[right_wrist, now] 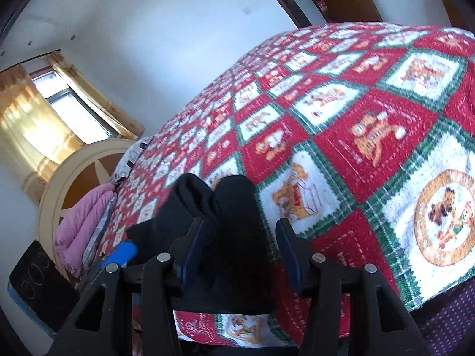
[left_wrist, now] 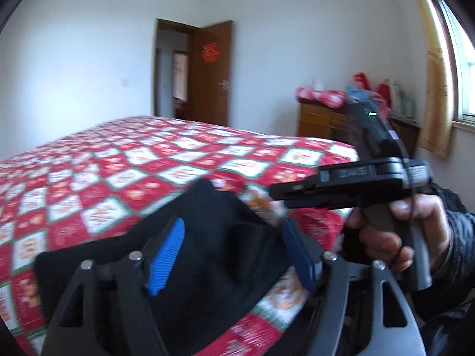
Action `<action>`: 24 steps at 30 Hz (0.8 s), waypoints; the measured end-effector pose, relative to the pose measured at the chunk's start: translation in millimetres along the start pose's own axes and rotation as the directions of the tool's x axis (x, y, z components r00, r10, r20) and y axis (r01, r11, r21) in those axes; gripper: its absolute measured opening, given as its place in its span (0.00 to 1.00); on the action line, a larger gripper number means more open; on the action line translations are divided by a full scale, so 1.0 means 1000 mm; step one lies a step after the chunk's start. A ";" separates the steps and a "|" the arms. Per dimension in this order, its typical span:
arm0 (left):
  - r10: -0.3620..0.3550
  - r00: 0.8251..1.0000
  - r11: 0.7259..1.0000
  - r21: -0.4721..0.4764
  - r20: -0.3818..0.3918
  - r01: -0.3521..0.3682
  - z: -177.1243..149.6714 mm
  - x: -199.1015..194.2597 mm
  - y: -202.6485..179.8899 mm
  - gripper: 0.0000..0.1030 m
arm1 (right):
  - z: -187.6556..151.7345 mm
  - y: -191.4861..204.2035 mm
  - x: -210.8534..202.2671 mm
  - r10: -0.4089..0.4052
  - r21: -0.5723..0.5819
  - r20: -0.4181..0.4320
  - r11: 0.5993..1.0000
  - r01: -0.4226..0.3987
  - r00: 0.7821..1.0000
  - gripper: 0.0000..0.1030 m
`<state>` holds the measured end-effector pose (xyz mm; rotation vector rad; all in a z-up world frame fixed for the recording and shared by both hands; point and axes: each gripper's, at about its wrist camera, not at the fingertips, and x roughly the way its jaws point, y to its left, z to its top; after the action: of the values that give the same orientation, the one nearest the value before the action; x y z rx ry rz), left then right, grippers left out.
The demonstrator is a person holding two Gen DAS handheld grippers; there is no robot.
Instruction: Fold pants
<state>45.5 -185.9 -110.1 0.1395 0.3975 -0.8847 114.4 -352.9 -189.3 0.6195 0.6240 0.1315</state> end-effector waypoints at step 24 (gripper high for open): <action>0.389 0.911 0.833 -0.372 -0.134 -0.410 -0.076 -0.029 0.126 0.96 | -0.023 0.077 0.002 -0.090 -0.346 -0.027 0.935 0.075 0.996 0.16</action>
<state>105.3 -64.5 -174.3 -0.1251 0.5649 -0.3719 108.0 -278.4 -160.2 0.2510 0.6490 0.1716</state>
